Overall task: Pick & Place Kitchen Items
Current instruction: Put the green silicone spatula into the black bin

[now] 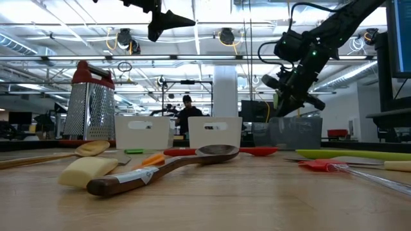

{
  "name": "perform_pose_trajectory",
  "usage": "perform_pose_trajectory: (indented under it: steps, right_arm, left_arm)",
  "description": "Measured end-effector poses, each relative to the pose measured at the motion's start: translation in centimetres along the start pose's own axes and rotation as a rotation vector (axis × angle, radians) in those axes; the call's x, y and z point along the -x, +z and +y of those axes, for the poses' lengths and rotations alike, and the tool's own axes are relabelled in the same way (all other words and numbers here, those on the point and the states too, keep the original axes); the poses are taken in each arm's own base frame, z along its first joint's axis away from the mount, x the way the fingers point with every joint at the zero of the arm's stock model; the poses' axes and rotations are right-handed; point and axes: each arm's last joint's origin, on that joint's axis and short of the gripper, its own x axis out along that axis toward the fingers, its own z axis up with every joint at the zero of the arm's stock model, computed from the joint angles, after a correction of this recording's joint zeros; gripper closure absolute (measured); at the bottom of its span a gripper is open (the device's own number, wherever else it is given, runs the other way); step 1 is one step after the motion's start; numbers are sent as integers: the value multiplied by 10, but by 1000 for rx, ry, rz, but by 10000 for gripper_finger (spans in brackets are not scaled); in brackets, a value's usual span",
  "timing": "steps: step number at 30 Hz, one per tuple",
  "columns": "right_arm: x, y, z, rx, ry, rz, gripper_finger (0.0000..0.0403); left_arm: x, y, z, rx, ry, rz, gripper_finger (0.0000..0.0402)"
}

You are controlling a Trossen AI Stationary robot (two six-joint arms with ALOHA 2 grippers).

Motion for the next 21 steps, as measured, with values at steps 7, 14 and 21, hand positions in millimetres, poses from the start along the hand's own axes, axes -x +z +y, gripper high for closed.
perform_pose_trajectory:
  steps: [7,14,21]
  right_arm:
    - [-4,-3,-3,-15,-37,30,394]
    - [-11,-5,-4,-16,-46,49,389]
    - [-11,-5,-3,-17,-42,45,347]
  left_arm:
    - [0,0,0,0,0,0,133]
    - [0,0,0,0,1,2,133]
    - [0,-1,0,-1,2,5,133]
